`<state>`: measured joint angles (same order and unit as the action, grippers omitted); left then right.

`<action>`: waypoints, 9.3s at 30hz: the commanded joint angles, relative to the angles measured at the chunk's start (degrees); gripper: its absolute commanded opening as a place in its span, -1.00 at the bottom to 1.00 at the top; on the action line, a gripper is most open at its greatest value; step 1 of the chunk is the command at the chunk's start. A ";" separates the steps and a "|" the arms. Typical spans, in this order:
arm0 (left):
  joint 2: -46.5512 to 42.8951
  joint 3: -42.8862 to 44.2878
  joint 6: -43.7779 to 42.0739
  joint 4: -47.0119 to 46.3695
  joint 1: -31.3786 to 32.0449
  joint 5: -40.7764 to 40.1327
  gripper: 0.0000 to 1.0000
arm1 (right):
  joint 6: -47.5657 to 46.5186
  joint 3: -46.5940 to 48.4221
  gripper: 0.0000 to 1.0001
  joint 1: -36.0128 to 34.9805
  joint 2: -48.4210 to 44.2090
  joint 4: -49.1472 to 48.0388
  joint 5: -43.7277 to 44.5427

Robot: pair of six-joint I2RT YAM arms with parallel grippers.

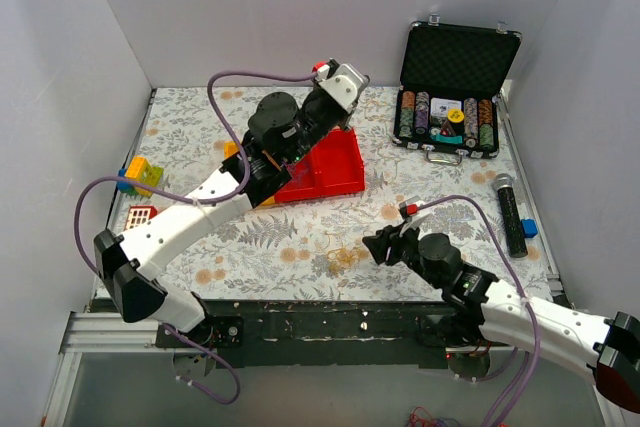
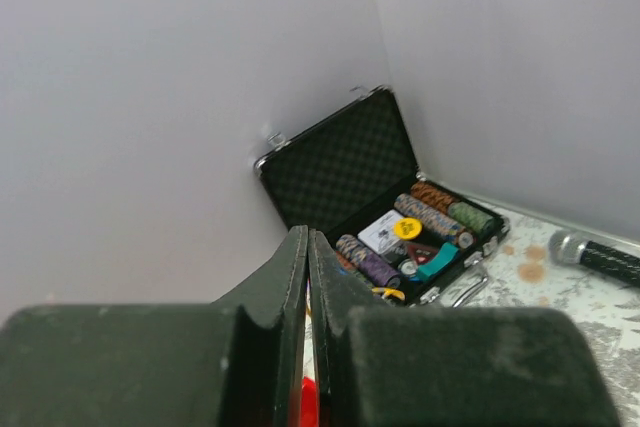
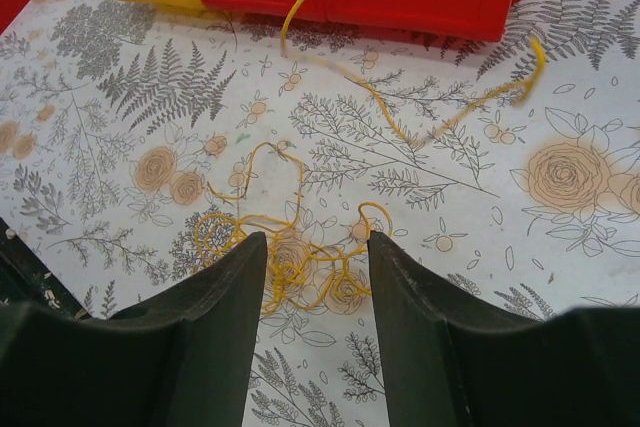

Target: Untangle the cables

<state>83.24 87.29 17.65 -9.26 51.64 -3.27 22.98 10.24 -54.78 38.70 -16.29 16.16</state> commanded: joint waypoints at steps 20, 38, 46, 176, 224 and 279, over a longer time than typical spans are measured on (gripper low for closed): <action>9.04 -1.95 0.98 -9.11 -9.89 -5.26 -1.00 | 1.19 -3.47 0.07 -0.15 -5.04 1.53 5.28; 9.66 5.17 -0.42 -10.78 -8.05 -0.43 -1.00 | 1.19 -2.95 0.06 -0.23 -4.77 1.18 3.79; 6.76 0.44 -2.18 -11.75 -6.99 -0.86 -1.00 | 1.01 -2.51 0.06 -0.15 -4.25 1.00 3.96; 9.30 1.58 0.02 -9.99 -14.81 7.58 -1.00 | 0.66 -2.95 -0.03 -0.06 -3.72 3.55 5.55; 15.36 -15.76 -9.40 -0.61 -11.21 9.50 -1.00 | 1.01 -2.86 -0.03 -0.06 -3.63 4.60 6.42; 8.63 -7.18 -2.61 23.50 -10.24 18.80 0.96 | -0.39 1.10 -0.03 0.21 -4.24 5.83 4.31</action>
<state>100.07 87.61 16.82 11.00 41.56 6.35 23.53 8.86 -54.72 35.73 -10.28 19.55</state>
